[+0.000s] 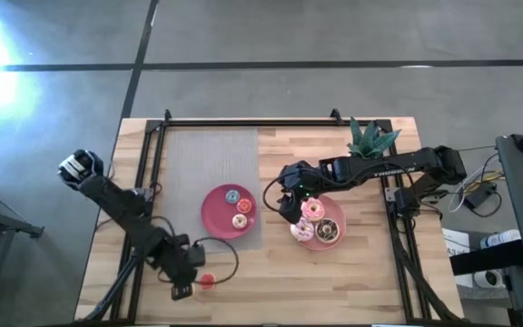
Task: Pick & Place donuts
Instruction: Put the small yellow donut on the dark pink plate
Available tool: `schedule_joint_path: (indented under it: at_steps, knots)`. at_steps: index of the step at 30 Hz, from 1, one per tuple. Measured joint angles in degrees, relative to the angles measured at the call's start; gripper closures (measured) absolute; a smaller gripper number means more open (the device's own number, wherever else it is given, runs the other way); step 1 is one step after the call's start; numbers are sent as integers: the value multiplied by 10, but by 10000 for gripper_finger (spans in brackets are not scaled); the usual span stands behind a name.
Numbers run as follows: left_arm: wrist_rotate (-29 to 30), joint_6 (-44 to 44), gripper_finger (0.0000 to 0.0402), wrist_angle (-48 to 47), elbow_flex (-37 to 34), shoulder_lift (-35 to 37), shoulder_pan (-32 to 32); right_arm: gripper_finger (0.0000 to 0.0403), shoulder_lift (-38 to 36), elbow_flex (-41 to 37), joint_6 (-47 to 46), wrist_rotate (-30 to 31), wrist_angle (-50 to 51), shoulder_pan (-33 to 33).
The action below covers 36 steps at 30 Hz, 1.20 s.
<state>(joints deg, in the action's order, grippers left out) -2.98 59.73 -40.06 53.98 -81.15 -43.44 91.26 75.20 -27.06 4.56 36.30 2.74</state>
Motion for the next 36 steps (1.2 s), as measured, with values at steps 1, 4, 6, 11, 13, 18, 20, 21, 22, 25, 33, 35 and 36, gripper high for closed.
schedule_joint_path:
  at_steps: [1, 4, 6, 11, 13, 18, 20, 21, 22, 25, 33, 35, 36]
  knots:
    - [6, 9, 262, 0, 0, -5, -9, 227, 0, 0, 1, 0, -3, 0]
    - [6, 35, 262, 6, 0, -25, -24, 227, 0, 0, 1, 0, -13, 0]
    - [7, 45, 262, 9, 0, -39, -30, 227, 0, 0, 1, 0, -17, 0]
    - [-12, 50, 262, 35, 0, -68, -49, 227, 0, 0, -2, 0, -20, 0]
    - [-13, 50, 262, 32, 0, -77, -56, 227, 0, 0, -8, 0, -21, 0]
    - [5, 56, 262, 31, -1, -95, -63, 227, 0, 0, -13, 0, -23, 0]
    - [11, 60, 262, 32, -1, -102, -62, 227, 0, 0, -13, 0, -24, 0]
    - [11, 62, 262, 34, -3, -106, -63, 227, 0, 0, -14, 0, -24, 0]
    - [8, 64, 262, 34, -4, -111, -63, 227, 0, 0, -14, 0, -24, 0]
    - [-9, 68, 265, 39, -4, -125, -63, 227, 0, 0, -18, 0, -24, 0]
    - [-9, 74, 334, 47, -5, -143, -63, 227, 0, 0, -19, 0, -24, 0]
    - [3, 78, 365, 46, -5, -138, -62, 227, 0, 0, -19, 0, -23, 0]
    - [14, 78, 381, 51, -7, -132, -61, 227, 0, 0, -19, 0, -23, 0]
